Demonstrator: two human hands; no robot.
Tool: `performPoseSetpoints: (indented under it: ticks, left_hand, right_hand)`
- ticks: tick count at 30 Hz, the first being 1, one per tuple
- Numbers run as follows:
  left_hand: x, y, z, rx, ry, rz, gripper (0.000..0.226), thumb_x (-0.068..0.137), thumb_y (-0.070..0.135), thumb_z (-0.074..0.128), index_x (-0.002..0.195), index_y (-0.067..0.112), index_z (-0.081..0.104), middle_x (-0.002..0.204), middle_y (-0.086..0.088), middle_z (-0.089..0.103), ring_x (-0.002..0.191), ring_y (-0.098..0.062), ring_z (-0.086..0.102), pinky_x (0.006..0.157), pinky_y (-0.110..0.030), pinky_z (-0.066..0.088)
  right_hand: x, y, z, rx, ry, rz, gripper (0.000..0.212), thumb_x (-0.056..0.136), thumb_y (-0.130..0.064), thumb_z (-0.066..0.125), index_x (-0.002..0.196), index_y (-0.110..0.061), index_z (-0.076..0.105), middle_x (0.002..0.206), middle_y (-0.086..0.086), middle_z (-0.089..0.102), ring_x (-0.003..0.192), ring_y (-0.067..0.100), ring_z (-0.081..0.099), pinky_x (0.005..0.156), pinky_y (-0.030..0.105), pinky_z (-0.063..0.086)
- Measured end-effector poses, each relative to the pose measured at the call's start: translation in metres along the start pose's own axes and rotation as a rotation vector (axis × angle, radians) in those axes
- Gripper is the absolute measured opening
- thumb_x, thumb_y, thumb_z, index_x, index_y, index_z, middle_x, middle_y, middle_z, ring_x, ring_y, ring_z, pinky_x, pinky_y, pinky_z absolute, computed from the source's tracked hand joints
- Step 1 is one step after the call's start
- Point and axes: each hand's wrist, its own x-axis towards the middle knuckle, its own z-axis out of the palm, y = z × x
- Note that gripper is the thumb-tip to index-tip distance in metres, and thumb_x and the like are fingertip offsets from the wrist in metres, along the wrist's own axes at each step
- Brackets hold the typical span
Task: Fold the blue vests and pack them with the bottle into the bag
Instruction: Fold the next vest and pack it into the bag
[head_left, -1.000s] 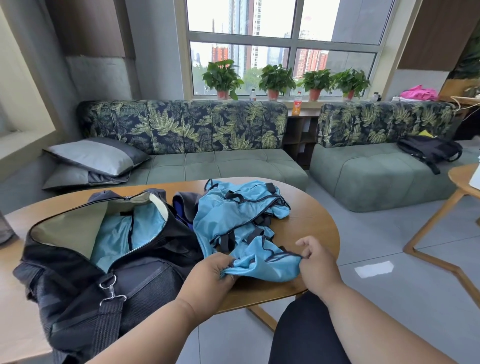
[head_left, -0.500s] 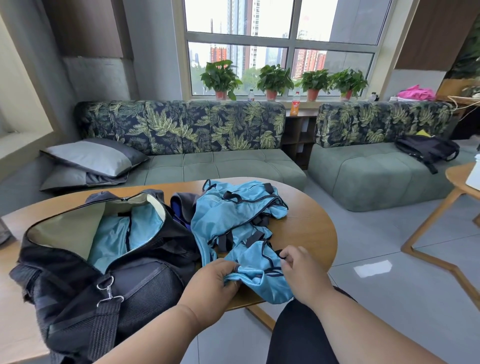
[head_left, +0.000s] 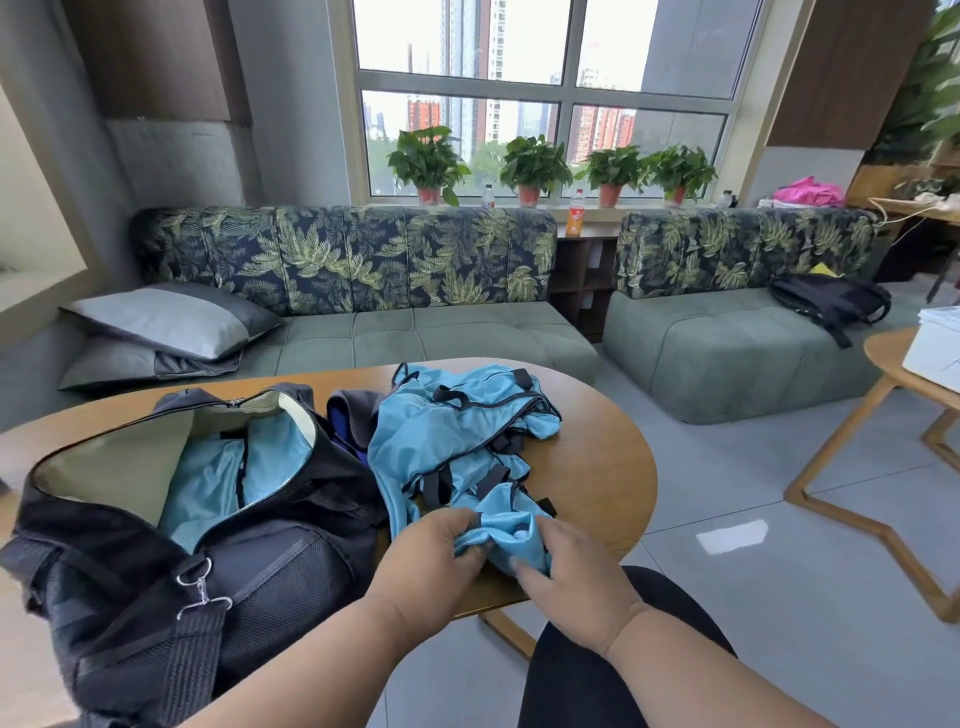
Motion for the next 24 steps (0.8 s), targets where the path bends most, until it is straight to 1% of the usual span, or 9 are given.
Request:
performPoseSetpoints:
  ticks: [2,5,8,11,13,16,18,21,24]
  left_hand:
    - [0.0,-0.009,-0.007,0.063,-0.054,0.046,0.005,0.093,0.037,0.072,0.096,0.04,0.069,0.098,0.019,0.065,0.093,0.0,0.062,0.087,-0.023,0.052]
    - [0.0,-0.02,-0.028,0.167,-0.145,0.08,0.024,0.086,0.032,0.076,0.103,0.049,0.071,0.108,0.024,0.062,0.101,0.003,0.061,0.096,-0.019,0.048]
    - [0.005,-0.024,-0.046,0.23,-0.123,0.027,0.034,0.086,0.016,0.072,0.102,0.046,0.075,0.107,0.024,0.067,0.102,0.002,0.062,0.096,-0.02,0.05]
    - [0.01,-0.021,-0.059,0.262,-0.12,-0.048,0.029,0.089,0.015,0.063,0.096,0.04,0.077,0.094,0.024,0.074,0.091,0.004,0.067,0.085,-0.022,0.057]
    - [0.013,-0.019,-0.063,0.206,-0.139,-0.06,0.026,0.091,0.018,0.063,0.094,0.04,0.077,0.091,0.025,0.075,0.088,0.004,0.068,0.079,-0.021,0.057]
    - [0.016,-0.02,-0.063,0.002,-0.141,-0.08,0.014,0.096,0.024,0.07,0.095,0.035,0.078,0.097,0.025,0.075,0.094,0.005,0.068,0.081,-0.014,0.052]
    - [0.016,-0.023,-0.06,-0.112,-0.123,-0.098,0.005,0.097,0.029,0.075,0.094,0.031,0.078,0.096,0.019,0.077,0.092,0.003,0.069,0.083,-0.016,0.052]
    - [0.017,-0.027,-0.051,-0.197,-0.13,-0.123,0.009,0.096,0.034,0.076,0.09,0.027,0.076,0.092,0.008,0.078,0.085,-0.001,0.069,0.081,-0.021,0.055]
    - [0.019,-0.034,-0.04,-0.305,-0.187,-0.174,0.028,0.087,0.051,0.08,0.091,0.023,0.075,0.091,-0.004,0.077,0.079,-0.007,0.064,0.079,-0.03,0.053]
  right_hand:
    - [-0.001,0.002,0.0,0.078,0.002,0.033,0.02,0.096,-0.029,0.065,0.093,-0.047,0.059,0.093,-0.024,0.063,0.093,0.001,0.059,0.074,0.017,0.042]
    - [-0.005,-0.003,-0.001,0.289,-0.077,0.094,0.028,0.1,-0.024,0.064,0.106,-0.051,0.066,0.105,-0.033,0.068,0.104,-0.006,0.061,0.087,0.014,0.046]
    - [-0.007,-0.004,0.002,0.406,-0.148,0.157,0.035,0.103,-0.022,0.059,0.122,-0.05,0.068,0.122,-0.03,0.069,0.119,-0.004,0.061,0.107,0.023,0.046]
    - [-0.006,0.0,0.003,0.486,-0.169,0.224,0.035,0.103,-0.026,0.058,0.128,-0.048,0.068,0.127,-0.019,0.071,0.122,0.004,0.063,0.113,0.036,0.048]
    - [-0.004,-0.002,0.001,0.599,-0.166,0.28,0.035,0.106,-0.018,0.056,0.129,-0.042,0.071,0.127,-0.013,0.073,0.122,0.01,0.066,0.107,0.032,0.053]
    - [-0.006,-0.005,-0.006,0.693,-0.136,0.317,0.036,0.107,-0.008,0.052,0.125,-0.03,0.073,0.122,-0.012,0.076,0.115,0.005,0.069,0.087,0.013,0.052]
    - [-0.007,-0.001,-0.006,0.736,-0.084,0.371,0.037,0.104,-0.003,0.05,0.116,-0.027,0.074,0.12,-0.005,0.078,0.11,0.009,0.07,0.081,0.013,0.051]
    - [-0.006,0.003,-0.007,0.787,-0.087,0.401,0.044,0.1,0.006,0.044,0.104,-0.022,0.078,0.102,-0.004,0.082,0.092,0.006,0.075,0.071,0.013,0.053]
    - [-0.005,-0.002,-0.008,0.796,-0.114,0.404,0.047,0.1,0.006,0.04,0.112,-0.018,0.079,0.107,-0.004,0.081,0.104,0.011,0.074,0.075,0.012,0.053]
